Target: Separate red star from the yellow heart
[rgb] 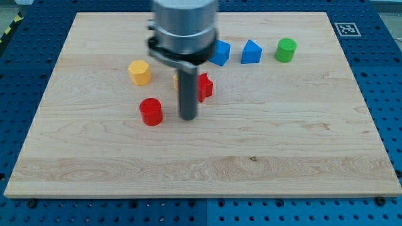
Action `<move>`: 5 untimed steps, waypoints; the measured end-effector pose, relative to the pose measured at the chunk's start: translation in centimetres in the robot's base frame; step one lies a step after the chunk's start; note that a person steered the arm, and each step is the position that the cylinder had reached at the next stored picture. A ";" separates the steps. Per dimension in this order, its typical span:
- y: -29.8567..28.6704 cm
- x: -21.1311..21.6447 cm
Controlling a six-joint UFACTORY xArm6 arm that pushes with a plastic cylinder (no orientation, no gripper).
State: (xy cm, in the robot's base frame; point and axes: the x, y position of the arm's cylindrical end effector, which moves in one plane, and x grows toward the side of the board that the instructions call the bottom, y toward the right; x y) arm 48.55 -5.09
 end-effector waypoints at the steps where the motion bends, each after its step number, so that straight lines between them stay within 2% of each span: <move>1: -4.6 -1.6; 3: -5.7 -2.8; 5: -3.6 -3.8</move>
State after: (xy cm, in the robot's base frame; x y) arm 44.71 -8.66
